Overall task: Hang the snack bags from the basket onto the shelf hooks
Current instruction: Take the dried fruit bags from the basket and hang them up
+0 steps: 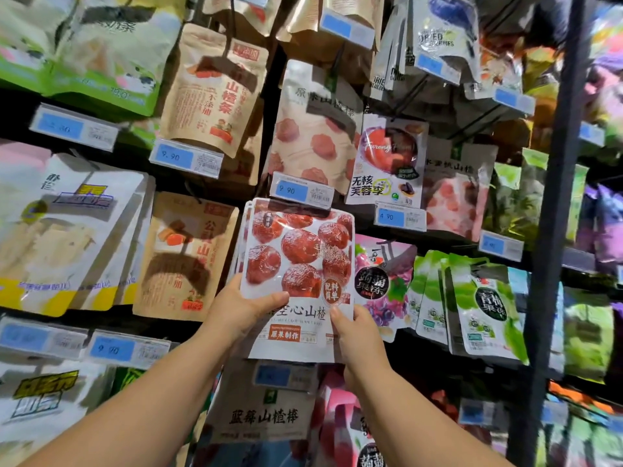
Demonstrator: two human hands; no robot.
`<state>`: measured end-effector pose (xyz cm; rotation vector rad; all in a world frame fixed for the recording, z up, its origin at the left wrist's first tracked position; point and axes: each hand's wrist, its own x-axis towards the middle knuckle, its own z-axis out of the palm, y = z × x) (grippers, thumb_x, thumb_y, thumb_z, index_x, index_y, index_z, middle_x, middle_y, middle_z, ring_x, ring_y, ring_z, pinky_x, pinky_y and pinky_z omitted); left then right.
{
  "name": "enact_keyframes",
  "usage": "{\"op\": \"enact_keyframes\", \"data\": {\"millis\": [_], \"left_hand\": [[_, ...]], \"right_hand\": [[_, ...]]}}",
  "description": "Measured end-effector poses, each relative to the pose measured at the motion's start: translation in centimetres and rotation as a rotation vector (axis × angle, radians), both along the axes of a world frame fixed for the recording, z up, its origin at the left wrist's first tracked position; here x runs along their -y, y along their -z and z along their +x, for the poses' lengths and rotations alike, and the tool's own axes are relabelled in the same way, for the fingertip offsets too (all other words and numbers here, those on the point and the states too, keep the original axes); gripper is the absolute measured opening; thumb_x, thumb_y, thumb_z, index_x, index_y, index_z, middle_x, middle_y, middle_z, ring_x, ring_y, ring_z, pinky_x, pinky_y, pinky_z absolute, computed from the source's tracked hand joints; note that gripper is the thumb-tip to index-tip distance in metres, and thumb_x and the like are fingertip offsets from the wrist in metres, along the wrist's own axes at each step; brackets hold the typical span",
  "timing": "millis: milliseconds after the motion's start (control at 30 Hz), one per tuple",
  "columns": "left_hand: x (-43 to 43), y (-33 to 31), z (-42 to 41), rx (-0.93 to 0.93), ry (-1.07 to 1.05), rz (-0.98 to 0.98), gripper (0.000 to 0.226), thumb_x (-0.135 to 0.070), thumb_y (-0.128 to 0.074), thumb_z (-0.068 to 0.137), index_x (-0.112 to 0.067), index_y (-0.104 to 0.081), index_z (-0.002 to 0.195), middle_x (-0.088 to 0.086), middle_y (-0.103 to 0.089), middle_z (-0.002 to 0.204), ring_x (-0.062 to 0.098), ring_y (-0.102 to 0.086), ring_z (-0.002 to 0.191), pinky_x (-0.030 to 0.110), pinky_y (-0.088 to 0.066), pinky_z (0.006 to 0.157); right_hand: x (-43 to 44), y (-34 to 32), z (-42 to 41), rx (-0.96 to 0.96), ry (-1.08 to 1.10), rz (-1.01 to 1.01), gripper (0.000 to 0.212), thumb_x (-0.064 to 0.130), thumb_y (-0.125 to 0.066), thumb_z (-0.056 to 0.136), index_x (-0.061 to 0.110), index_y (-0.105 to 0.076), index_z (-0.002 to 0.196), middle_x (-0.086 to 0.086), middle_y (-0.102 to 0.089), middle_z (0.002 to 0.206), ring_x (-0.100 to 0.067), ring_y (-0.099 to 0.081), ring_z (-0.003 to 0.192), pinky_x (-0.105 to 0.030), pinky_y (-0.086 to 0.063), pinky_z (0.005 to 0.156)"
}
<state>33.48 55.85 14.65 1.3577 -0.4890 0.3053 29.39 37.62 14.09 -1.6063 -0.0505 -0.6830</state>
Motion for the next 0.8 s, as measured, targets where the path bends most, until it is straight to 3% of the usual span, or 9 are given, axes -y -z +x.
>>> {"op": "enact_keyframes", "data": {"millis": [100, 233, 367, 633, 800], "left_hand": [[0.3, -0.1, 0.2, 0.013, -0.024, -0.031, 0.057, -0.024, -0.092, 0.063, -0.021, -0.063, 0.112, 0.002, -0.076, 0.102, 0.026, -0.073, 0.093, 0.051, -0.057, 0.087], [0.4, -0.1, 0.3, 0.003, -0.07, -0.064, 0.057, -0.021, -0.091, 0.066, -0.019, -0.059, 0.113, 0.004, -0.075, 0.101, 0.027, -0.073, 0.088, 0.051, -0.059, 0.081], [0.5, 0.0, 0.2, 0.002, -0.089, -0.107, 0.045, -0.014, -0.088, 0.069, -0.023, -0.057, 0.1, 0.007, -0.073, 0.1, 0.031, -0.072, 0.088, 0.053, -0.059, 0.08], [-0.3, -0.4, -0.4, 0.02, -0.043, -0.084, 0.034, -0.01, -0.083, 0.074, -0.016, -0.064, 0.101, 0.006, -0.077, 0.092, 0.029, -0.074, 0.083, 0.05, -0.06, 0.076], [-0.5, -0.9, -0.1, 0.002, -0.022, -0.075, 0.036, -0.012, -0.084, 0.073, -0.013, -0.064, 0.104, 0.007, -0.077, 0.092, 0.03, -0.075, 0.081, 0.053, -0.059, 0.077]], "right_hand": [[0.1, -0.2, 0.7, 0.002, 0.025, -0.021, 0.008, 0.019, -0.056, 0.099, 0.014, -0.061, 0.1, -0.011, -0.072, 0.1, -0.032, -0.07, 0.095, -0.059, -0.056, 0.085], [-0.1, -0.3, 1.0, -0.004, 0.023, -0.018, 0.009, 0.019, -0.056, 0.098, 0.011, -0.06, 0.1, -0.014, -0.071, 0.103, -0.035, -0.069, 0.097, -0.059, -0.056, 0.085], [-0.2, -0.4, 1.2, -0.01, 0.021, -0.022, 0.008, 0.023, -0.057, 0.097, 0.017, -0.063, 0.1, -0.007, -0.073, 0.101, -0.027, -0.07, 0.094, -0.053, -0.058, 0.083], [-0.4, -0.2, 1.7, 0.014, 0.032, -0.084, 0.033, 0.043, -0.059, 0.076, 0.018, -0.065, 0.096, -0.005, -0.074, 0.097, -0.028, -0.07, 0.093, -0.055, -0.058, 0.083], [-0.4, -0.5, 1.8, 0.021, 0.035, -0.076, 0.026, 0.04, -0.059, 0.08, 0.02, -0.065, 0.096, -0.003, -0.074, 0.096, -0.027, -0.071, 0.092, -0.055, -0.058, 0.081]]}}
